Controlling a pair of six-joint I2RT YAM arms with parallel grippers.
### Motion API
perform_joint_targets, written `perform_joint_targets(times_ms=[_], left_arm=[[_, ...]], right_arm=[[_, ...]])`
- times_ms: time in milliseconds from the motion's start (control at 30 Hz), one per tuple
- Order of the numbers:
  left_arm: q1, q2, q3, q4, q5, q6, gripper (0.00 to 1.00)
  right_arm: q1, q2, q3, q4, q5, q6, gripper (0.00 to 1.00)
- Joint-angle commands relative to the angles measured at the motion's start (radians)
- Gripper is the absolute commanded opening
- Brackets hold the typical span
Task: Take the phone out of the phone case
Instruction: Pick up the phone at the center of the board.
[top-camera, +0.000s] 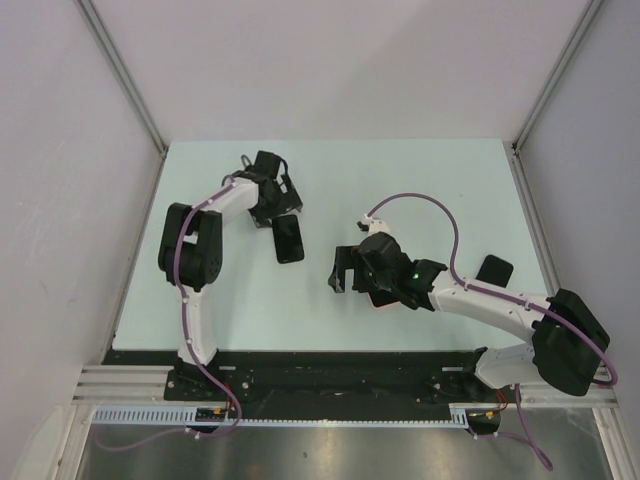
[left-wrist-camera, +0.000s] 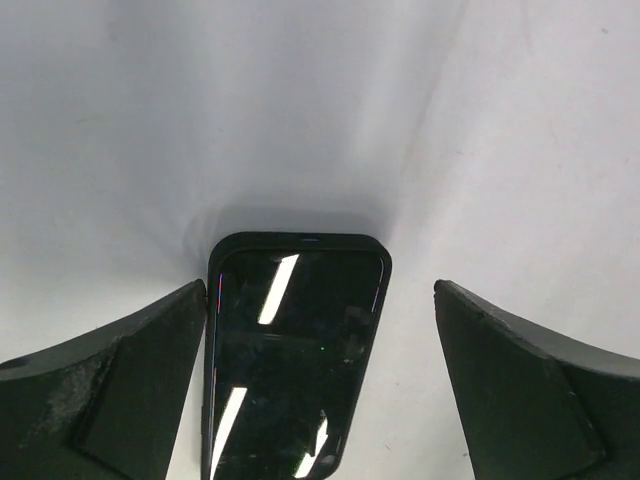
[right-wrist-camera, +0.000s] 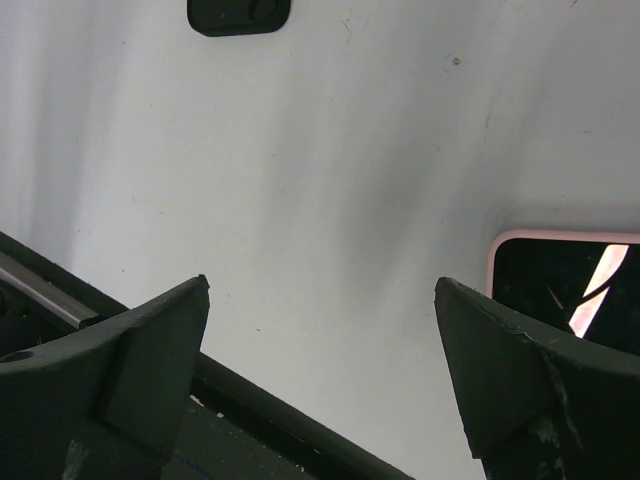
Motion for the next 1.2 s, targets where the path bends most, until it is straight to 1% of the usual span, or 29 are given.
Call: perform_joint_targets(times_ms=[0,233,433,500,600,667,800,967,1167], left_arm=[[-0.088,-0.034,0.064,-0.048,-0.091,0.103,1.0],[-0.166,-0.067,0.054,-0.157,-0.259,0.142,1.0],[-0.174,-0.035,0.057,-0.218,-0.34,0.172,1.0],[-0.174,-0.029,0.051,-0.224,-0.348,0.183,1.0],[-0.176,-0.023,0.031,-0.203,-0.323,0.212,1.0],[-0.174,0.003,0.043,-0.201,-0.29,0.234,1.0],[-0.174,0.029,0.035,-0.189,-0.244,0.234,1.0],[-0.174,-0.029,-0.04,-0.106,-0.185,0.235,1.0],[-0.174,-0.081,-0.078,-0.051,-0.151,0.238,1.0]], right_arm=[[0.007,-0.017,0.002,0.013,0.025,0.005,1.0],[0.004,0.008,0.002,0.034,0.008,0.002,1.0],[0.004,0.011,0.004,0.039,0.002,0.002,1.0],[0.004,0.011,0.002,0.036,0.006,0.005,1.0],[0.002,0.013,0.002,0.036,0.005,0.005,1.0],[0.004,0.014,0.002,0.044,0.002,0.005,1.0],[0.004,0.007,0.002,0.053,-0.005,0.005,1.0],[0.005,0.002,0.002,0.037,0.006,0.006,1.0],[0.008,-0.001,0.002,0.04,0.005,0.012,1.0]])
